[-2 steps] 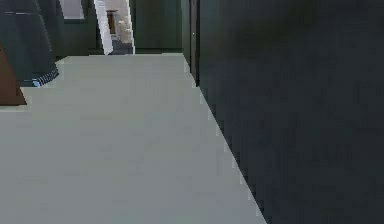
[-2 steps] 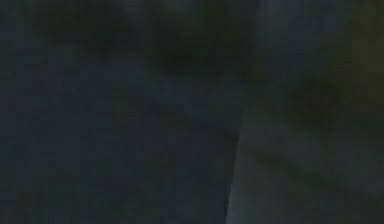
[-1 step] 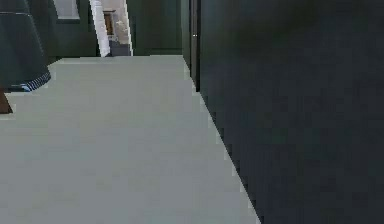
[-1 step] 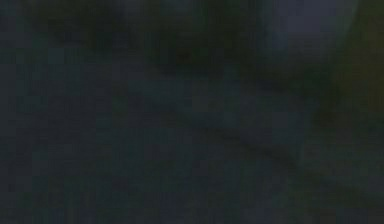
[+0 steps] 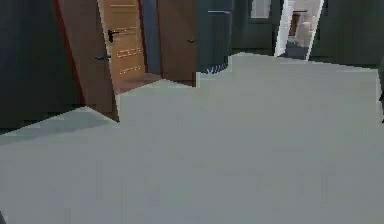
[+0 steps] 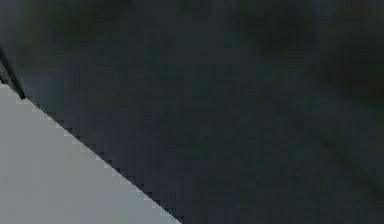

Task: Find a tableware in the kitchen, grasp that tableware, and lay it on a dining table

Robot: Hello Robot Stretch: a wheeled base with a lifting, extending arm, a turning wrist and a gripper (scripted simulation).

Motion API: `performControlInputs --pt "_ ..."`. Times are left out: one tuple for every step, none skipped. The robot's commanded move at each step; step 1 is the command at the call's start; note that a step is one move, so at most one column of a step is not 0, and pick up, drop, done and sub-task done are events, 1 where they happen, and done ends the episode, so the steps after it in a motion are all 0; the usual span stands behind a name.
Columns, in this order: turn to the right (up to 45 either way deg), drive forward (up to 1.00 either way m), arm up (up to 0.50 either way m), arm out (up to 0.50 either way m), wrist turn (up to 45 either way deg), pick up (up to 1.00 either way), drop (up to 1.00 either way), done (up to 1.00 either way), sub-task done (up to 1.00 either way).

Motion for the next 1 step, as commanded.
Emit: performControlInputs --pt "-45.0 0.00 0.00 0.00 0.0 0.00 0.00 0.00 0.00"
